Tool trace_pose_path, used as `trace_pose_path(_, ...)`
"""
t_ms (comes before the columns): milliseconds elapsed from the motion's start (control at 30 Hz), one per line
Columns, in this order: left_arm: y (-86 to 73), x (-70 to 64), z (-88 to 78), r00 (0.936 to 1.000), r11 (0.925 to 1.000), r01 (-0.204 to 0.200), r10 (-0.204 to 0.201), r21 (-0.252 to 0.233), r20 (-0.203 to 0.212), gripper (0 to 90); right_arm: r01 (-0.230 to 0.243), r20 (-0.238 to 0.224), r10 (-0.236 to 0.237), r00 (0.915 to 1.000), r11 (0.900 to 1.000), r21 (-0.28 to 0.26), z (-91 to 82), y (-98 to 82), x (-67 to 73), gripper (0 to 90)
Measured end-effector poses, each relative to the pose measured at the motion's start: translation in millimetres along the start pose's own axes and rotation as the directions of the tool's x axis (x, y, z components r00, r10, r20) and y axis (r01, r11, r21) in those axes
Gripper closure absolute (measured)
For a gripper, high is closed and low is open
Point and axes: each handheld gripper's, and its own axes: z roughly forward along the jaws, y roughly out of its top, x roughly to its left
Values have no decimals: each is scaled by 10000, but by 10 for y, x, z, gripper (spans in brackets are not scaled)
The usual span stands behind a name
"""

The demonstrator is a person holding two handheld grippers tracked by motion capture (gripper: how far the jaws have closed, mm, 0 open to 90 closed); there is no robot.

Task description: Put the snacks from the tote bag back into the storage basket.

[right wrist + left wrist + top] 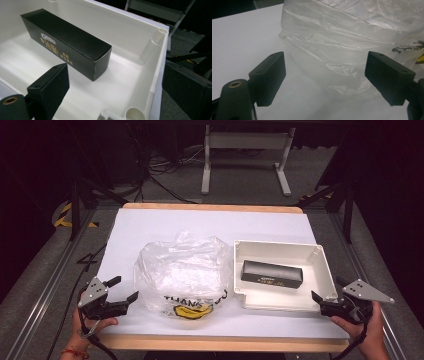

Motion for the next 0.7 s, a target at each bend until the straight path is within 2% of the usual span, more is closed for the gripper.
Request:
trace_pose_path(167,0,12,-9,10000,9999,79,-79,-106,-13,179,-452,152,456,9988,9986,-277,-24,-116,26,66)
trace_pose_path(233,3,12,-1,10000,9999,71,-71,-81,-4,179,-461,16,462,9989,9981,-403,-24,-153,34,61)
trace_pose_path(333,6,5,4,10000,10000,1,-1,-78,15,179,-390,137,397,9991,9981,-476,-21,-207,56,61)
trace_pose_path(433,2,7,-2,10000,10000,-40,40,-82,-16,179,-581,312,598,9977,9970,-512,-27,-258,54,61)
trace_pose_path(500,-2,14,-2,10000,9999,16,-16,-131,-13,179,-924,138,933,9955,9940,-578,-40,-302,33,56)
trace_pose_path(633,3,23,-12,10000,9998,45,-46,-209,-53,171,-1073,448,1109,9928,9913,-767,-56,-395,6,50)
trace_pose_path(700,-2,18,-2,10000,9998,-8,7,-177,-84,166,-1224,400,1272,9911,9867,-1066,-66,-425,-4,49)
